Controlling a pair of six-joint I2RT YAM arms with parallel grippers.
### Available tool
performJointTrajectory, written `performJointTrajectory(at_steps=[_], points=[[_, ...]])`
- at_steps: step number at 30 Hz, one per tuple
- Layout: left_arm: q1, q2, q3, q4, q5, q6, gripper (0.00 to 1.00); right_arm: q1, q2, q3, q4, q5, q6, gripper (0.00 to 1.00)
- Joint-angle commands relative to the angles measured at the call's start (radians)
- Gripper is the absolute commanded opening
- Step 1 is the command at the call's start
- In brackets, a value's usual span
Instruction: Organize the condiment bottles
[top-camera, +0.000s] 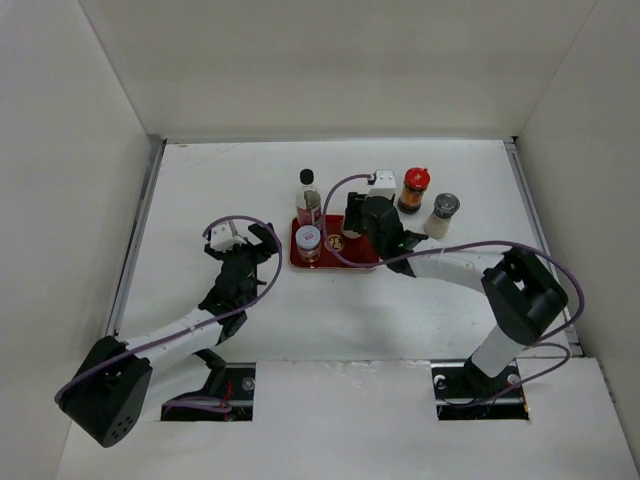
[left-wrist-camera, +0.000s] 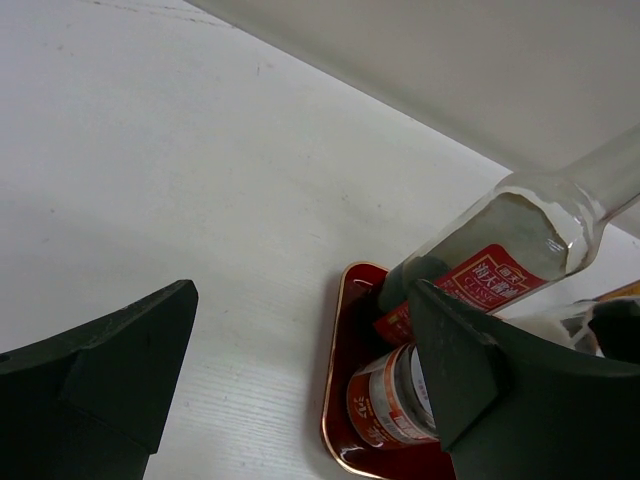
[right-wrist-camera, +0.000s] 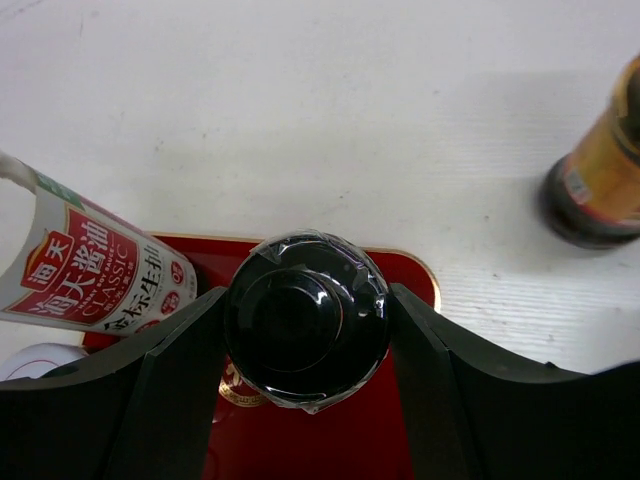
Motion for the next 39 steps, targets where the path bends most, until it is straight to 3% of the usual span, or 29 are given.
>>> performJointTrajectory(at_steps=[1,10,14,17,22,30,35,39], points=[[0.004,0.007,-0.001,0.058,0.013,-0.011,0.86,0.014,0.034,0.100,0.157,-0.027,0.000,0.54],[0.009,0.032,0.006,0.058,0.028,-0.011,0.86,0.041,0.137,0.168,0.146,-0.052,-0.009,0.59],[0.011,0.034,0.008,0.058,0.028,-0.011,0.86,0.055,0.161,0.174,0.139,-0.041,-0.009,0.73],[0.017,0.034,0.006,0.058,0.028,-0.011,0.86,0.056,0.131,0.161,0.130,-0.039,-0.009,0.83],[0.017,0.027,0.005,0.058,0.028,-0.011,0.86,0.046,-0.021,0.076,0.102,-0.009,-0.008,0.88],[0.014,0.023,0.005,0.058,0.030,-0.011,0.86,-0.164,-0.187,0.038,0.009,0.022,-0.009,0.88],[0.010,0.014,0.003,0.058,0.030,-0.011,0.86,-0.339,-0.112,0.151,-0.086,0.010,-0.043,1.00],[0.006,0.023,0.006,0.056,0.036,-0.011,0.86,-0.407,-0.021,0.280,-0.212,-0.097,-0.074,1.00]])
